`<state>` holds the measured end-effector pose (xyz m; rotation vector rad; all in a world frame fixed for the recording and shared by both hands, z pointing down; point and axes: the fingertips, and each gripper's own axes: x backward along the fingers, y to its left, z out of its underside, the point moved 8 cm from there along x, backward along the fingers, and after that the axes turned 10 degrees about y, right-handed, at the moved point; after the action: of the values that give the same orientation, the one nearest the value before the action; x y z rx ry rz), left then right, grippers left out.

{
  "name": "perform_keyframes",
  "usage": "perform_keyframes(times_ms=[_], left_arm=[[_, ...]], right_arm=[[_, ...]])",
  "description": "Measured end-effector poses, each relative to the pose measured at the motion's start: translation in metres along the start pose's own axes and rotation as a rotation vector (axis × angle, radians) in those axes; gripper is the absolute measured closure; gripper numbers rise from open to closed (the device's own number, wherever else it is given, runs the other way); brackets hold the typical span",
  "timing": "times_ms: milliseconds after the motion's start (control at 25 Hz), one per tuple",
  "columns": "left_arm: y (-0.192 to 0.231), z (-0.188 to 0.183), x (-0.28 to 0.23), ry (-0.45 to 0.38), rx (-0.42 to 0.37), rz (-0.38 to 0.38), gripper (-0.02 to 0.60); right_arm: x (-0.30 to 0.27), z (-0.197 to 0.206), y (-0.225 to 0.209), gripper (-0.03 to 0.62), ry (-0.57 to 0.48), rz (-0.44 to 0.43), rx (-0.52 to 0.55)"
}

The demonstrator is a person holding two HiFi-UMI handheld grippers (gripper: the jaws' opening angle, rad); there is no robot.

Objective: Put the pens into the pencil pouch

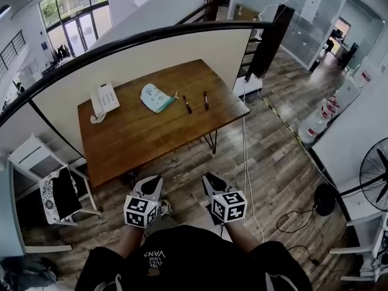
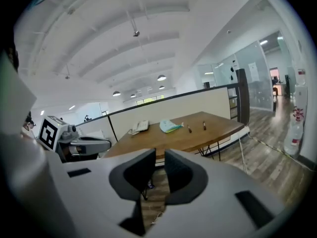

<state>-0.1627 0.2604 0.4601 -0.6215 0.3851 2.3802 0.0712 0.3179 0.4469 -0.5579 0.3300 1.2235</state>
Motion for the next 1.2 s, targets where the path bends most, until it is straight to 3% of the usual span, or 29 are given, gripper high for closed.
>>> perform_keyframes(times_ms=[120, 160, 200, 240, 1200], left_arm=[[0.010, -0.003, -0.005, -0.013, 0.013, 0.013, 0.556], [0.013, -0.005, -0.008, -0.018, 0.019, 0.021, 0.530], [0.017, -0.007, -0.010, -0.023, 0.023, 0.027, 0.465], [0.021, -0.010, -0.013, -0.026, 0.025, 0.030, 0.429], [0.175, -0.053, -0.078, 0.016, 0.006, 0.131, 0.428]], right_arm=[[-0.010, -0.005, 0.000, 0.561, -0.002, 0.007, -0.009], [-0.014, -0.007, -0.001, 0.517, 0.000, 0.009, -0.013], [-0.018, -0.009, -0.001, 0.464, 0.004, 0.011, -0.018], [-0.023, -0.012, -0.002, 0.453, 0.007, 0.013, -0.022], [-0.147, -0.079, -0.002, 0.453, 0.029, 0.197, -0.135]])
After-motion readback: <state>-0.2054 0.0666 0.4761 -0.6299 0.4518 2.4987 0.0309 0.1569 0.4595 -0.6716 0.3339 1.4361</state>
